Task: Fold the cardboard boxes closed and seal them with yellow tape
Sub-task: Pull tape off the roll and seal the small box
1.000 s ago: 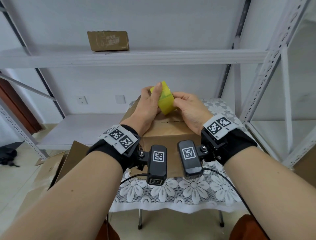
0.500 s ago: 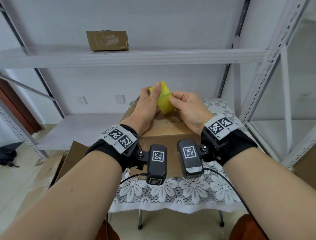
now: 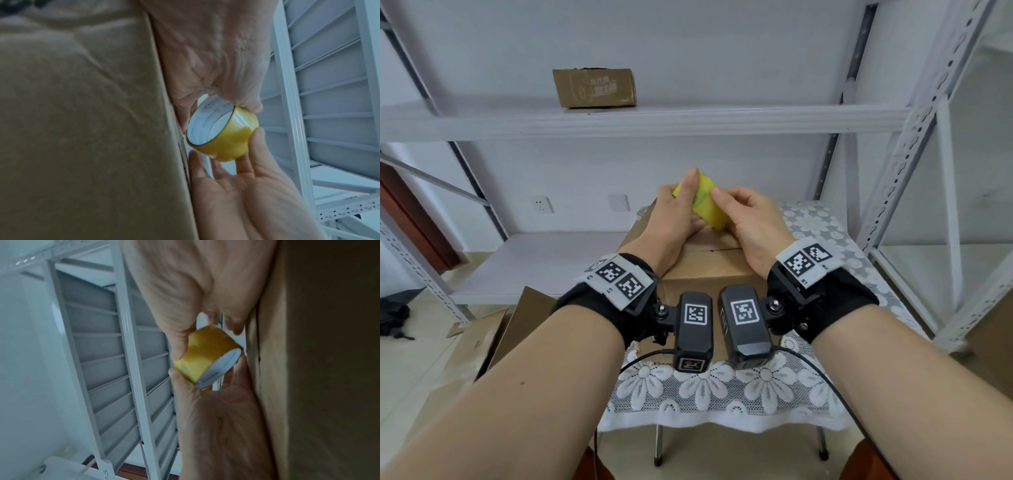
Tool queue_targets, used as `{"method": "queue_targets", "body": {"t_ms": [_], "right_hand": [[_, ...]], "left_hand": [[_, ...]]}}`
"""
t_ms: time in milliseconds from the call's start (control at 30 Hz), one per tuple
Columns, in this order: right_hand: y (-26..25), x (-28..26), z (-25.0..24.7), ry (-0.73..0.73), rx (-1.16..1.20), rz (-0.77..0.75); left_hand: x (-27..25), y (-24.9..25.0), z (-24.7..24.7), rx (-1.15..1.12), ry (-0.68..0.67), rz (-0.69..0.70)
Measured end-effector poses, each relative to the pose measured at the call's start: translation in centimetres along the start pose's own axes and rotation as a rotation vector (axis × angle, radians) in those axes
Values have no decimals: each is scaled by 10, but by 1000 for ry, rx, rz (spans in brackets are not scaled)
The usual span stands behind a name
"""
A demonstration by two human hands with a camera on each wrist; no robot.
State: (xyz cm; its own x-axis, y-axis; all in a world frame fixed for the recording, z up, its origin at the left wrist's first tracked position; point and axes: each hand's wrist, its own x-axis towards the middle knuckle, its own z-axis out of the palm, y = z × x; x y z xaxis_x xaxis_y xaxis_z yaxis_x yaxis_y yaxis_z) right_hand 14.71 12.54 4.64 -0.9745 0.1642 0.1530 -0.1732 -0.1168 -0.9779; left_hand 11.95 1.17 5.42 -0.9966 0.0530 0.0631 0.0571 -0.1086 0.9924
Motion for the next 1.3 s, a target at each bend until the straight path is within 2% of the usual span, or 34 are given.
{"method": "queue_targets", "body": {"t_ms": [100, 267, 533, 767, 900, 1000, 1133, 1200, 1300], "right_hand": [[-1, 2, 1, 23, 56, 52], [-5, 0, 0, 21, 170, 43], [-2, -2, -1, -57, 99, 33], [-7, -6, -3, -8, 167, 59], [-11, -5, -6, 38, 317, 97], [-12, -5, -7, 39, 326, 100], [-10, -7, -7, -59, 271, 96], [-10, -9, -6, -90, 262, 90], [-10, -11, -5, -62, 222, 86]], "left_hand": [[-1, 0, -1, -28, -5, 1], [-3, -2, -1, -55, -120, 4], [-1, 1, -3, -64, -56, 61], [-6, -2, -7, -99, -230, 84], [-8, -5, -11, -75, -334, 90], [-11, -3, -6, -103, -290, 66], [-8, -2, -4, -174, -190, 2], [-8, -1, -2, -142, -138, -15], [-8, 0, 1, -72, -100, -6]]}}
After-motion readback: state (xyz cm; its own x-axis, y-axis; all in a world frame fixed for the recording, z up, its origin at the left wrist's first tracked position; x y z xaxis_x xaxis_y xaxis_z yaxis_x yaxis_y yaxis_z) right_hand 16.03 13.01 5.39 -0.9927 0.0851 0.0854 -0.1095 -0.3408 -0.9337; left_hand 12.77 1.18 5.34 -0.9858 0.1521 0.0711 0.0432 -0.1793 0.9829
